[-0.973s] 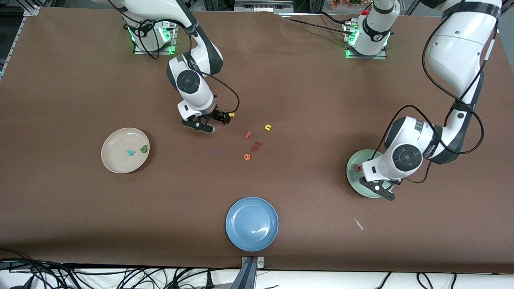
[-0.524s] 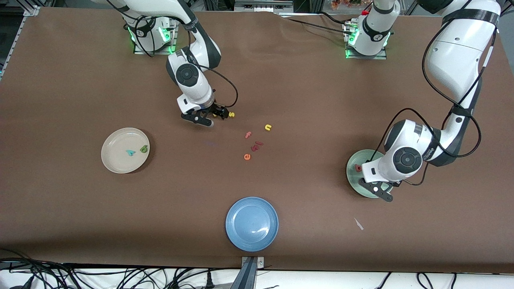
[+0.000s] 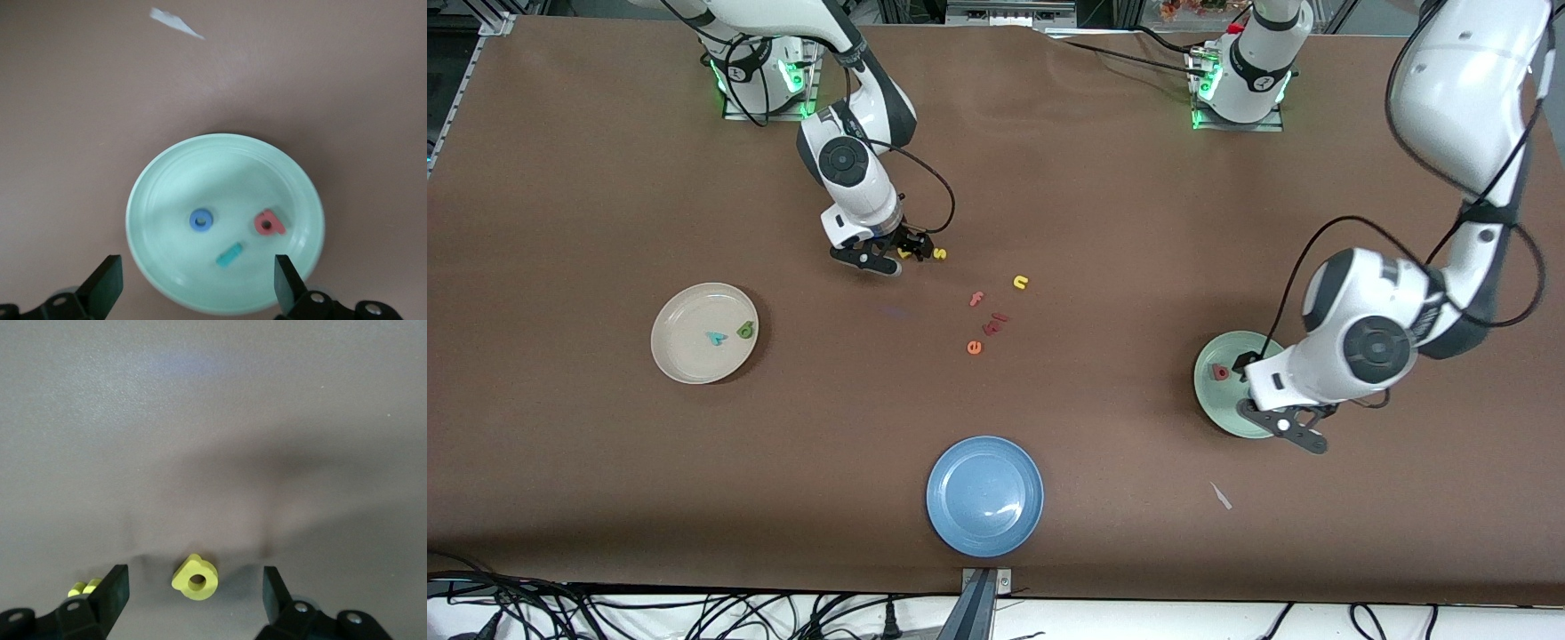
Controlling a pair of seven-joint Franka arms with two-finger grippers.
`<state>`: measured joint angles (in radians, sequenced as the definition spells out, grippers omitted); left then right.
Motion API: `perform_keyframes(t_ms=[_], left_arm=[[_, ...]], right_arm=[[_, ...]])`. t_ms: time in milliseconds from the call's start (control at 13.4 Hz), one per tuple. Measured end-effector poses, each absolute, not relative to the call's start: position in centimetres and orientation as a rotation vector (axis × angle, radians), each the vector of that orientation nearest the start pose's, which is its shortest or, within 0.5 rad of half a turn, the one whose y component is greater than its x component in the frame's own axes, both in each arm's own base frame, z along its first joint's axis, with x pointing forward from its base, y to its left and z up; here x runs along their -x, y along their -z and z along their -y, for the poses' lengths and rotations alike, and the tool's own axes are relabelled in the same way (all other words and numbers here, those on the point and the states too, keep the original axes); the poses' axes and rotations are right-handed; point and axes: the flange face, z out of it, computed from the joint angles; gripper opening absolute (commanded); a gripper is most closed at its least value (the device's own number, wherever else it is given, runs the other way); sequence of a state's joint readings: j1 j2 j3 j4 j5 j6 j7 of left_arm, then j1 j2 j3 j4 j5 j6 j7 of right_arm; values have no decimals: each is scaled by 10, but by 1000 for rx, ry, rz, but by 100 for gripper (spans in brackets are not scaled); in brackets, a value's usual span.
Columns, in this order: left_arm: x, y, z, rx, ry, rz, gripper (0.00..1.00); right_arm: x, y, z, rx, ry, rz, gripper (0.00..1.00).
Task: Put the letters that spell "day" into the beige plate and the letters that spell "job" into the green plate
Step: 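Grasp the yellow d with the right gripper while the left gripper returns to rest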
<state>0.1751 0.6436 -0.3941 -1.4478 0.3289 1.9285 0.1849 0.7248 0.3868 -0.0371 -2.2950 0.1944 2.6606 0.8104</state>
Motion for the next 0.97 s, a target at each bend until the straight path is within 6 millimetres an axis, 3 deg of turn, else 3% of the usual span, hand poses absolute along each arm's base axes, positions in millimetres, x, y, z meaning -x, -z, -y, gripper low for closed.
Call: perform_keyframes(t_ms=[224,449,973], left_arm=[[-704,-395,73,2990,-125,-665,100],[-697,-437,75,2997,-107,-593,100],[-645,-551,68,3112,-44,-288,100]], right_arm=[[-410,-174,-328,3063,-89,-454,79],[-409,-169,-327,3064,-86,-455,73],[-407,-171,-331,3062,-86,-445,62]])
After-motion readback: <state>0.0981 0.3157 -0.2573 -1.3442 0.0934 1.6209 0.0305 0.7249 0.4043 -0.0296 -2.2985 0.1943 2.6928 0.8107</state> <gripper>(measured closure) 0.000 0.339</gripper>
